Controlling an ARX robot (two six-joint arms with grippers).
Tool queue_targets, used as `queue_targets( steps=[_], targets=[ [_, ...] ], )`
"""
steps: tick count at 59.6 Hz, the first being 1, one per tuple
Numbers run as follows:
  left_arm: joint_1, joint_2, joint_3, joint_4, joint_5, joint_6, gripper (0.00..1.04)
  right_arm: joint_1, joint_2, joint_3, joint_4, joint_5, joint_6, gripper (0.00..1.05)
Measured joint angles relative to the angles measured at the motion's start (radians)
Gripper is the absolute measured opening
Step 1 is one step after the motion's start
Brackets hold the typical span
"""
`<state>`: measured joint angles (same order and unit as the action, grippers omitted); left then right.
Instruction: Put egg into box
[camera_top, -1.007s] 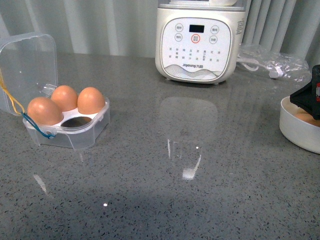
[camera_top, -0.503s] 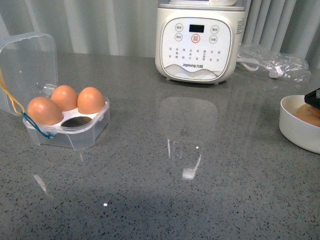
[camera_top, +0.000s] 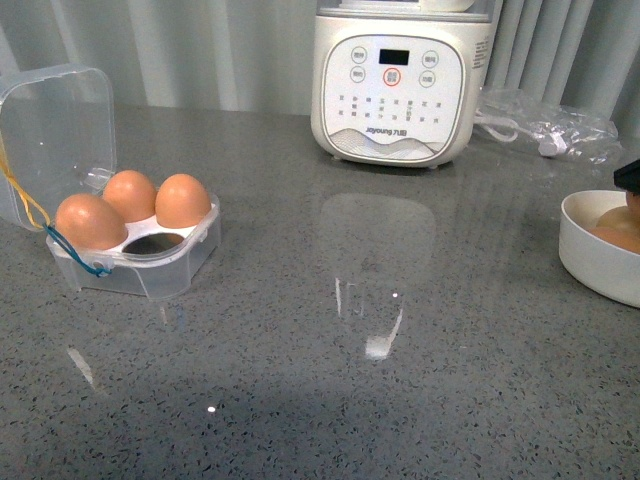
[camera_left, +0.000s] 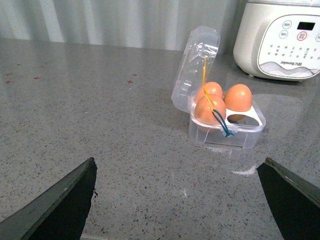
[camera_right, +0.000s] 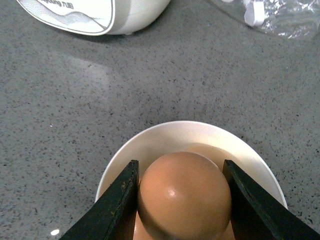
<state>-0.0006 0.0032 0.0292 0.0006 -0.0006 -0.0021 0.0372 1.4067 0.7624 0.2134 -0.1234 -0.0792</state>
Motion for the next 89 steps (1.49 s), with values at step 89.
queue_targets(
  steps=[89],
  targets=[
    [0.000,0.000,0.000,0.000,0.000,0.000,0.98,0.572,0.370,0.426,0.074,-0.164,0.037,0.43]
  ],
)
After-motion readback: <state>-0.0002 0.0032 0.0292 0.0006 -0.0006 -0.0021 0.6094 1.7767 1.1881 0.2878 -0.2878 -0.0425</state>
